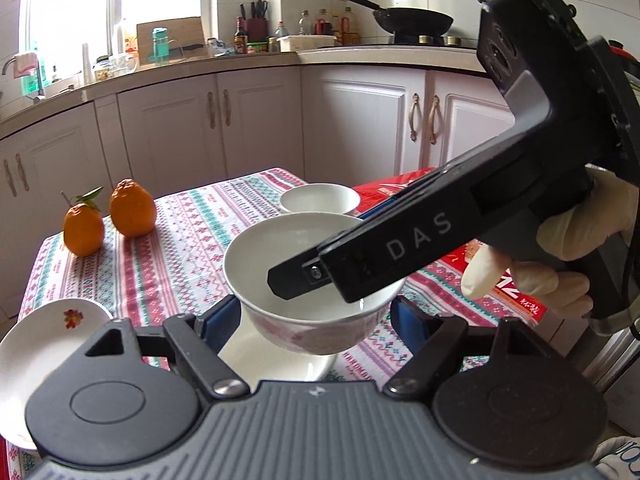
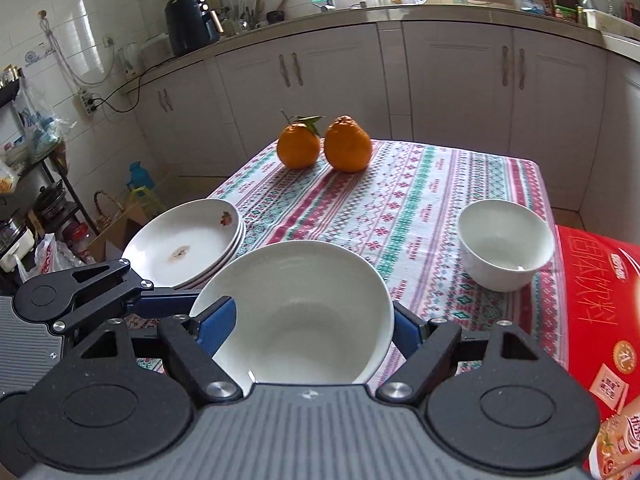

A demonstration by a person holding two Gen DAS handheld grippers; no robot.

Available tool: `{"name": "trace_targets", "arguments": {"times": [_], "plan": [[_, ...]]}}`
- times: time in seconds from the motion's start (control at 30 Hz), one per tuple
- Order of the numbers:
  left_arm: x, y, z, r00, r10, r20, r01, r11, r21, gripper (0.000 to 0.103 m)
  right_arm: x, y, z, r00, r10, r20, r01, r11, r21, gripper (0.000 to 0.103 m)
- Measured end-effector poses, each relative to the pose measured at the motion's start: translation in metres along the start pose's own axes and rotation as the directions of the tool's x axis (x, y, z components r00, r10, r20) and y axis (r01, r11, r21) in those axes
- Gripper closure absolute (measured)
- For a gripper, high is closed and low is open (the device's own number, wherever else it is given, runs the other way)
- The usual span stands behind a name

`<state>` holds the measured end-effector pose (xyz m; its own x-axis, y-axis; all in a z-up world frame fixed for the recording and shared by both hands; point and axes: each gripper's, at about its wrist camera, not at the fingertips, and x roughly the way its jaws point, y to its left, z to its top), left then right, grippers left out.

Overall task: Organize plates and bowls
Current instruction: 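Lower the held bowl into the other bowl and open the right tool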

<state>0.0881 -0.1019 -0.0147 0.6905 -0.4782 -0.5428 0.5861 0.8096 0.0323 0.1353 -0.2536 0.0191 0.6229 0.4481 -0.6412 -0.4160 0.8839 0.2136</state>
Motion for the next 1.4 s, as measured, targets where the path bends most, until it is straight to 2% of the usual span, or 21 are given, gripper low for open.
{"name": "trace_targets", "arguments": {"times": [0.5, 1.03, 1.3, 1.4], "plan": [[0.009, 0.028, -0.020, 0.998, 0.038, -0.056, -0.041, 0.998, -0.057, 0.022, 0.042, 0.018, 0.006, 0.998, 0.025, -0.051, -0.027, 0.999, -0.039, 0.018], [0.022, 0.033, -0.027, 0.994, 0.031, -0.102, -0.037, 0.997, -0.060, 0.022, 0.054, 0.016, -0.002, 0.998, -0.005, -0.067, 0.000, 0.998, -0.065, 0.018], [0.021, 0.034, -0.030, 0.994, 0.025, -0.102, -0.031, 0.998, -0.057, 0.019, 0.049, 0.015, -0.003, 0.999, -0.007, -0.051, 0.003, 0.997, -0.075, 0.015], [0.017, 0.036, -0.033, 0.994, 0.014, -0.105, -0.021, 0.998, -0.065, 0.017, 0.047, 0.019, -0.005, 0.999, 0.005, -0.050, -0.009, 0.996, -0.084, 0.007]]}}
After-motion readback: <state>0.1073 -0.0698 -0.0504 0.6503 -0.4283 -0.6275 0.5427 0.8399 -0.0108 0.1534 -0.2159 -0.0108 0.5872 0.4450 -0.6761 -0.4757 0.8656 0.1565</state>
